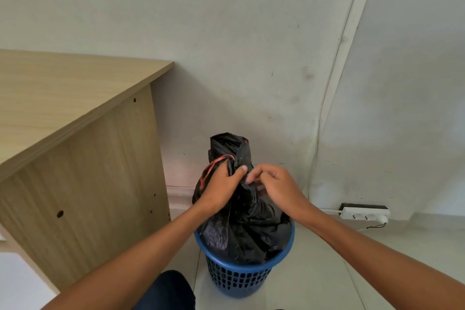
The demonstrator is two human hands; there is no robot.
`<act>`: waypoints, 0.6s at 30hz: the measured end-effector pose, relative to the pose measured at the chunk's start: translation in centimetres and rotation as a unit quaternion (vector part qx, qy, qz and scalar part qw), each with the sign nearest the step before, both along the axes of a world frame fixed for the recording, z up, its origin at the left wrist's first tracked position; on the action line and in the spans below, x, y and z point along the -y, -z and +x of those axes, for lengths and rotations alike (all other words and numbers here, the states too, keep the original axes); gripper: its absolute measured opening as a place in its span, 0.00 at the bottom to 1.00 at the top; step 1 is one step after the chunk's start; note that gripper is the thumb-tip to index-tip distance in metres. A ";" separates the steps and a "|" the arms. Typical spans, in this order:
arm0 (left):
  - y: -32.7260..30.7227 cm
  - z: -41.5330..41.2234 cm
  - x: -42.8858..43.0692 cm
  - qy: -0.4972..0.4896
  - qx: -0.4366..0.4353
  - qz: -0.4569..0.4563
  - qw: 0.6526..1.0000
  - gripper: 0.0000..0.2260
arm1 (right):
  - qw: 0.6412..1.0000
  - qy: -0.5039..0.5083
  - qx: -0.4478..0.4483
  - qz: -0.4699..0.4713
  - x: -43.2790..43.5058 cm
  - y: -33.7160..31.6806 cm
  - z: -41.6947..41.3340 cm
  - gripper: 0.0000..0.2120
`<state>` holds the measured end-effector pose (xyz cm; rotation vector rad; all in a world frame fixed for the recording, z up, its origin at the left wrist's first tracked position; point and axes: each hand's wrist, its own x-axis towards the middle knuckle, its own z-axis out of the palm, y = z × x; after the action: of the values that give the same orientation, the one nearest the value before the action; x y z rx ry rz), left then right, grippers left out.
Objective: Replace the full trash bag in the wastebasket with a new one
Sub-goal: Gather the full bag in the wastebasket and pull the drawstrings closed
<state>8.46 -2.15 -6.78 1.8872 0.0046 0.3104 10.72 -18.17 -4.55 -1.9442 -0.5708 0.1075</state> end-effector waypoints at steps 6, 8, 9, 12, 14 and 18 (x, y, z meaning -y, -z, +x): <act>1.2 -1.0 0.9 0.026 0.064 0.113 0.991 0.07 | 0.990 0.117 -0.070 -0.016 -1.5 -2.8 4.7 0.22; 1.7 -0.9 0.7 0.053 0.072 0.146 0.985 0.13 | 0.988 0.105 -0.071 -0.088 -2.2 -2.9 5.5 0.27; 2.0 -0.8 0.5 0.061 0.066 0.163 0.983 0.16 | 0.987 0.108 -0.051 -0.107 -2.5 -2.8 5.9 0.22; 1.9 -0.8 0.2 0.038 0.069 0.163 0.983 0.20 | 0.989 0.116 -0.035 -0.080 -2.6 -2.6 7.2 0.06; 1.6 -0.9 -0.1 -0.021 0.100 0.143 0.984 0.20 | 0.992 0.094 -0.071 -0.038 -2.1 -3.2 7.3 0.03; 0.5 -0.5 -0.5 -0.131 0.141 0.136 0.972 0.15 | 0.994 0.054 -0.096 -0.014 -0.9 -4.5 6.8 0.05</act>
<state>8.00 -1.60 -7.28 2.0999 0.0221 0.7928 17.52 -17.31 -0.01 -1.9624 -0.3379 0.2324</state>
